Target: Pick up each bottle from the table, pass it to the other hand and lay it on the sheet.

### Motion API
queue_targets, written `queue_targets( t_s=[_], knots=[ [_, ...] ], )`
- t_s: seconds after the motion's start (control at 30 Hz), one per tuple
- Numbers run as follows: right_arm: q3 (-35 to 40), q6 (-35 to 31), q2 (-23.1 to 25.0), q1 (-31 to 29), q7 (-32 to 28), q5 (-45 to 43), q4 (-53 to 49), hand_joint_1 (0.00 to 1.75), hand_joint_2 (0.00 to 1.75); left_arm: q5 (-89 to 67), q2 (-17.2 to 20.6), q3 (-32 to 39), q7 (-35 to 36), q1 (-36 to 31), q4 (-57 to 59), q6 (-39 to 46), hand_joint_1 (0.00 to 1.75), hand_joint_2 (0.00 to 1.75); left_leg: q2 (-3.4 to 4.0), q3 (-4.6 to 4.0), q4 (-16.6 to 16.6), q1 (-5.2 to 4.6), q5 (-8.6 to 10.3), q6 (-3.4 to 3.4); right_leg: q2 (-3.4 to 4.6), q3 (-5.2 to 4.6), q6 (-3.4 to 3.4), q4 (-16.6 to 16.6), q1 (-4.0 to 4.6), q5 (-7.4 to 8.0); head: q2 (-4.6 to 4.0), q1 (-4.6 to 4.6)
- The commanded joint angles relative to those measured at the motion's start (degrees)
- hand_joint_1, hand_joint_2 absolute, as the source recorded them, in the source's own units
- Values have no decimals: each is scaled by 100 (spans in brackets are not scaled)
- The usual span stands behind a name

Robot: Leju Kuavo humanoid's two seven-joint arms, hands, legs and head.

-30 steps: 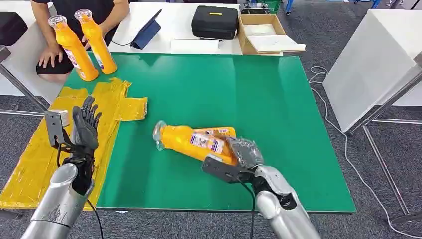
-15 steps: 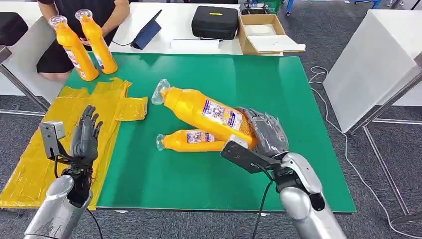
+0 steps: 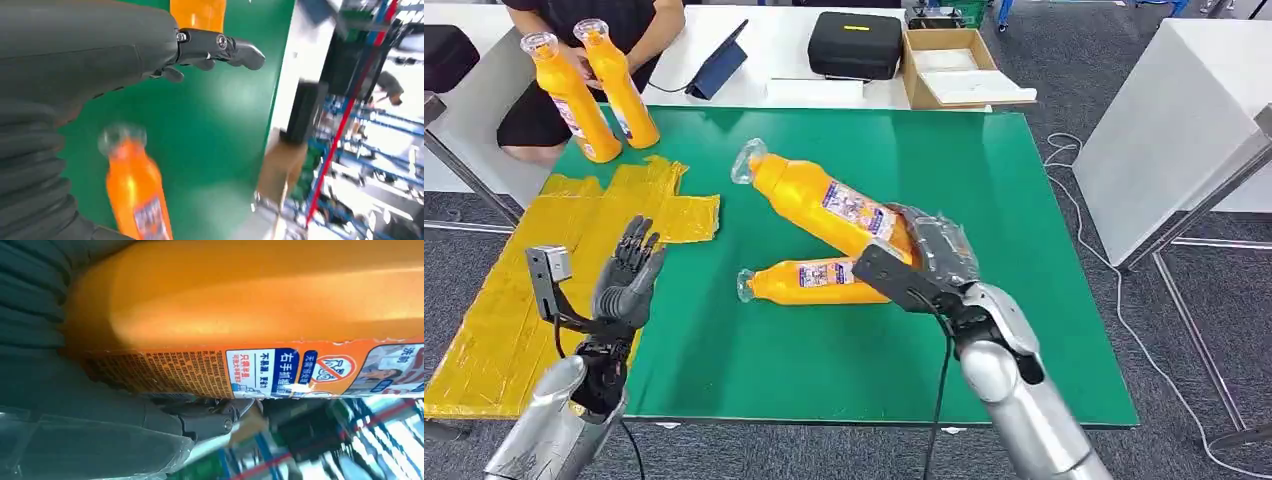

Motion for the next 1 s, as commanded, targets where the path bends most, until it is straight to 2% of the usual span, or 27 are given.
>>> queue_targets(
  t_s=[0.03,0.3,0.77,1.0],
  knots=[
    [894,56,875,-782,-81,-4,1792,175,175,776,5,-556,195,507,-1339,-20,0,175,7,27,-3,-4,-17,-9,25,17,-4,7,-7,-12,0,0],
    [1551,229,1150,-850,36,211,1790,175,175,724,-424,-547,238,353,-1414,261,0,175,-14,23,-1,-4,-17,-12,5,15,-9,10,-9,-24,0,0],
    [1730,303,1297,-958,201,95,1916,175,175,471,-699,-573,285,128,-1390,443,0,175,-27,18,-1,-6,-17,-13,-3,14,-9,10,-9,-27,0,0],
    [2196,438,1504,-839,259,146,1980,175,175,127,-881,-405,248,-35,-1397,652,0,175,-25,21,-1,-3,-19,-15,-1,16,-10,11,-7,-28,0,2]
  ],
)
